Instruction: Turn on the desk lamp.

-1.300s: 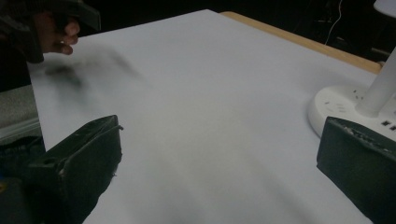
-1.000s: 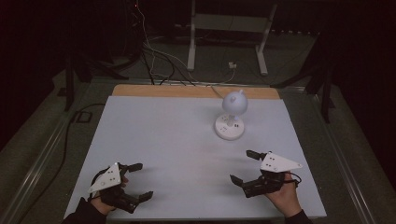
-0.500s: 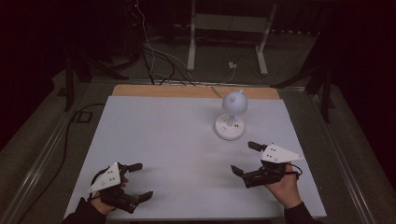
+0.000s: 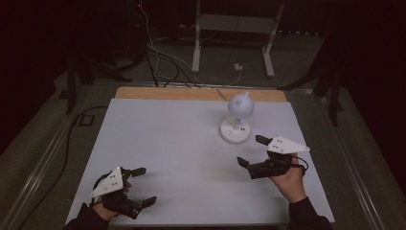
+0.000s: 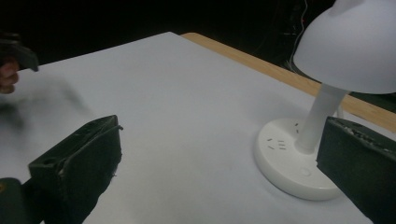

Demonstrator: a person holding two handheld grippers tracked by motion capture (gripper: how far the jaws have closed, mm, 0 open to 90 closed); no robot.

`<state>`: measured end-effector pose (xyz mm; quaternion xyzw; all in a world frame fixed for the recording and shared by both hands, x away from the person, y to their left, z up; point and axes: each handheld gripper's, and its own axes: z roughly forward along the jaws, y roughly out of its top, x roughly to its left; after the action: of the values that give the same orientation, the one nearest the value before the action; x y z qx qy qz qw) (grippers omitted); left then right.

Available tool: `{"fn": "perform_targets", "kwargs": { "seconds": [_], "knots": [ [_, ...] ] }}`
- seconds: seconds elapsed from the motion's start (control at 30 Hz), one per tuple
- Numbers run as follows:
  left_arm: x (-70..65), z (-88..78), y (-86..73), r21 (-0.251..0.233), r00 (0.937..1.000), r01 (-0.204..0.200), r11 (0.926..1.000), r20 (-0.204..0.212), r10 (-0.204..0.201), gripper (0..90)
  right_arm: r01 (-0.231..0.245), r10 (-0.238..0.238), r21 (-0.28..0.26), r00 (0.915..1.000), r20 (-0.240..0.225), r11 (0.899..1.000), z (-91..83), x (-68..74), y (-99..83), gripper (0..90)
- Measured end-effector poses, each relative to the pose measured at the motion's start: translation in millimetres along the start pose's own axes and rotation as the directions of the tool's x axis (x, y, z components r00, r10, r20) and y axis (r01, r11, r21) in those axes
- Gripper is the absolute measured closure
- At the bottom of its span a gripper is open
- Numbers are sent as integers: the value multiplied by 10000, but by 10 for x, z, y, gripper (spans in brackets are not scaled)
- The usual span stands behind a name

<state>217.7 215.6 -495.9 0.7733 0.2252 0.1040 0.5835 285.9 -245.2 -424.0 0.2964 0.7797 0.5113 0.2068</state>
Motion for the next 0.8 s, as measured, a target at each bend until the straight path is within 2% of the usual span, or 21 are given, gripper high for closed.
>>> {"fn": "perform_targets", "kwargs": {
  "seconds": [0.17, 0.27, 0.53, 0.8],
  "knots": [
    [0, 0, -2, -2, 10000, 16, 10000, 3, -16, 3, -135, 134, 20, 9993, 339, 9999, 72, -62, 12, 0],
    [1, -1, 1, -21, 10000, 32, 10000, 6, -32, 3, -226, 224, 37, 9990, 382, 9997, 113, -96, 21, 0],
    [1, -4, -3, -24, 10000, 43, 10000, 9, -43, 3, -437, 434, 32, 9963, 737, 9990, 329, -225, 57, 0],
    [3, -9, 1, -92, 10000, 54, 9999, 36, -54, 3, -650, 644, 4, 9891, 1323, 9979, 492, -337, 43, 18]
  ]
}}
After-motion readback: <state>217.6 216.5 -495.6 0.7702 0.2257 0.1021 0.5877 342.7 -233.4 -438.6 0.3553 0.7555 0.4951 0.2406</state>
